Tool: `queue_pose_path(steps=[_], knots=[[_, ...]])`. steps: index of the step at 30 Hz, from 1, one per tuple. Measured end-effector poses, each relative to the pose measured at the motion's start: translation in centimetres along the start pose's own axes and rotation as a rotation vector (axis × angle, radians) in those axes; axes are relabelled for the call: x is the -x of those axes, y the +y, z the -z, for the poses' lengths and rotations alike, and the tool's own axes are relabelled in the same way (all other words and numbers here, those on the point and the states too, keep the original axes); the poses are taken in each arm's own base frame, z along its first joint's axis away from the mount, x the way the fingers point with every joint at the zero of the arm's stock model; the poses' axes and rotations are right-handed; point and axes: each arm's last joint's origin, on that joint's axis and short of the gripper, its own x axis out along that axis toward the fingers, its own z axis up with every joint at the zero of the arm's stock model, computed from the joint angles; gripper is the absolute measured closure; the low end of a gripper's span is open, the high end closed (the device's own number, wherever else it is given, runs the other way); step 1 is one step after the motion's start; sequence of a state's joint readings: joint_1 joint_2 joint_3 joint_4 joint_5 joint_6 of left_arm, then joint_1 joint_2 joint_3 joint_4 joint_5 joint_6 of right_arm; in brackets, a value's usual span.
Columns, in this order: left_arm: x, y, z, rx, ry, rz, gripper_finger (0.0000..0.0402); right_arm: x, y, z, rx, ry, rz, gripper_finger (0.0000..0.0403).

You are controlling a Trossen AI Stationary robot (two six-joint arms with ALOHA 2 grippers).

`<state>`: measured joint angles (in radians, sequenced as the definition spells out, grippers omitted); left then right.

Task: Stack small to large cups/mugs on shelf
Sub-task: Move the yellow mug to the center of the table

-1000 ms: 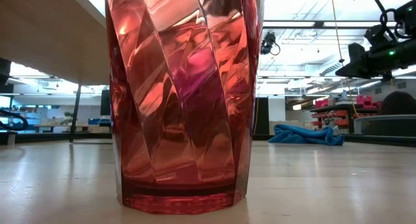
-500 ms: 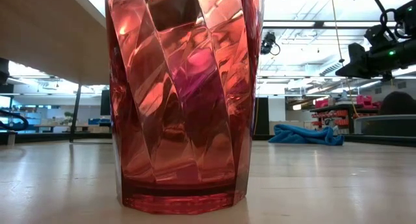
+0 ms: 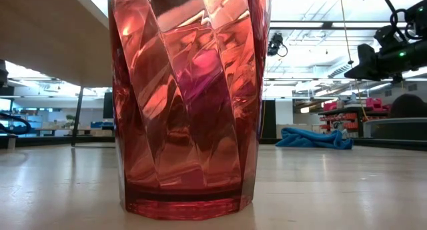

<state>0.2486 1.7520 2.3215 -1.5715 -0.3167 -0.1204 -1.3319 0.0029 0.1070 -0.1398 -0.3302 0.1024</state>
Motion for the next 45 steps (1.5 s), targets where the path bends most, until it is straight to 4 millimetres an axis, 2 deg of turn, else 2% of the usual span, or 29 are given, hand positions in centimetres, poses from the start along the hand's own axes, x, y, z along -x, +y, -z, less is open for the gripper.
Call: queue_pose_path(steps=[5, 8, 11, 15, 19, 25, 28, 33, 37, 41, 45], knots=[[2.3, 1.4, 0.9, 0.052, -0.067, -0.096, 0.0249, 0.0, 0.0, -0.1, -0.184, -0.005, -0.001, 0.0386], [3.2, 2.3, 1.3, 0.082, -0.091, -0.146, 0.0254, 0.0, 0.0, -0.3, -0.296, -0.028, -0.011, 0.0386], [3.4, 2.9, 1.7, 0.090, -0.087, -0.165, 0.0261, 0.0, 0.3, -0.4, -0.324, -0.018, -0.107, 0.0386], [2.4, 3.9, 2.9, 0.087, -0.020, -0.260, 0.0268, 0.2, 0.9, -1.1, -0.310, -0.033, -0.302, 0.0386], [0.5, 5.9, 4.7, 0.134, 0.018, -0.349, 0.0272, 0.6, 1.6, -2.4, -0.314, -0.092, -0.496, 0.0386], [-1.8, 7.9, 7.3, 0.184, -0.056, -0.250, 0.0282, 1.8, 2.4, -4.6, -0.379, -0.207, -0.680, 0.0386], [-2.5, 8.5, 8.4, 0.199, -0.076, -0.262, 0.0286, 2.7, 2.9, -5.7, -0.370, -0.300, -0.764, 0.0386], [-2.7, 9.1, 9.4, 0.212, -0.066, -0.283, 0.0290, 5.2, 4.3, -9.2, -0.255, -0.421, -0.897, 0.0386], [-2.8, 9.1, 9.3, 0.204, -0.077, -0.230, 0.0288, 7.9, 5.8, -13.7, -0.106, -0.417, -1.024, 0.0386], [-2.8, 9.0, 9.1, 0.177, -0.093, -0.177, 0.0290, 9.6, 7.0, -18.7, -0.052, -0.255, -1.151, 0.0386], [-2.8, 8.9, 9.4, 0.172, -0.068, -0.162, 0.0292, 9.5, 7.4, -22.0, -0.183, -0.067, -1.132, 0.0386]])
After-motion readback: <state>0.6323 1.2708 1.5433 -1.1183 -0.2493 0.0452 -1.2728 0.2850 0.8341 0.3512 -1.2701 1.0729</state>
